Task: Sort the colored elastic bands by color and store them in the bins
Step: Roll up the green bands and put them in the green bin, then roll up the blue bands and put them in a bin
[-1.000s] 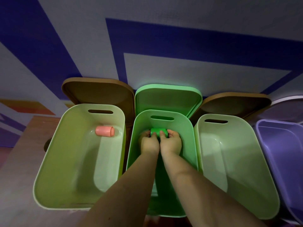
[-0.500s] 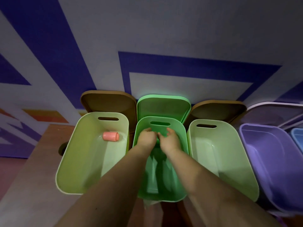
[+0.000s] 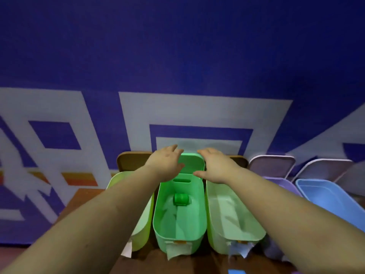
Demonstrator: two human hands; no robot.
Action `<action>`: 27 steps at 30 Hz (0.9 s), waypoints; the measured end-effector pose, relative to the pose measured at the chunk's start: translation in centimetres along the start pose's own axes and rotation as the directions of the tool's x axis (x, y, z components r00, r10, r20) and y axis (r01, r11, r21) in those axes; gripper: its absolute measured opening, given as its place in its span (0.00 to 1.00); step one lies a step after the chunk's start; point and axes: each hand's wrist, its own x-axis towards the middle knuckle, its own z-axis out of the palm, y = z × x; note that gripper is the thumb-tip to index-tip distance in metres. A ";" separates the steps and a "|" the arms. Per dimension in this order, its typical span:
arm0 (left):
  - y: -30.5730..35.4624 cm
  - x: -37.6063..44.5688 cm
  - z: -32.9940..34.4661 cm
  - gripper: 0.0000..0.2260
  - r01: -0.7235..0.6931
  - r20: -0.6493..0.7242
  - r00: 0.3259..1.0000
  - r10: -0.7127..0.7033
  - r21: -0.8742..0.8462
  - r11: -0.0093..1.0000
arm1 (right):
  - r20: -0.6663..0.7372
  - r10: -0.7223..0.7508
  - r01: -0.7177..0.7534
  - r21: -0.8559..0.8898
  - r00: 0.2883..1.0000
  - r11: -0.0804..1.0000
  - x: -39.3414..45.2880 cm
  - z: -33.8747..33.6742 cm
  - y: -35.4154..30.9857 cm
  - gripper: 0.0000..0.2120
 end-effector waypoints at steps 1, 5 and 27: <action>0.6 -0.7 -1.3 0.27 -0.023 -0.011 1.000 0.024 0.059 0.998 | -0.017 -0.009 0.008 -0.045 1.000 0.999 -1.1 -1.5 0.2 0.38; 3.7 -3.4 -5.8 0.28 -0.089 -0.034 0.994 0.102 0.262 0.961 | -0.122 -0.037 0.017 -0.158 0.992 0.987 -5.3 -6.8 0.9 0.38; 14.0 -10.5 7.3 0.27 -0.146 -0.277 0.906 0.321 0.508 0.849 | -0.252 -0.119 0.049 -0.268 0.960 0.962 -19.0 5.3 8.4 0.34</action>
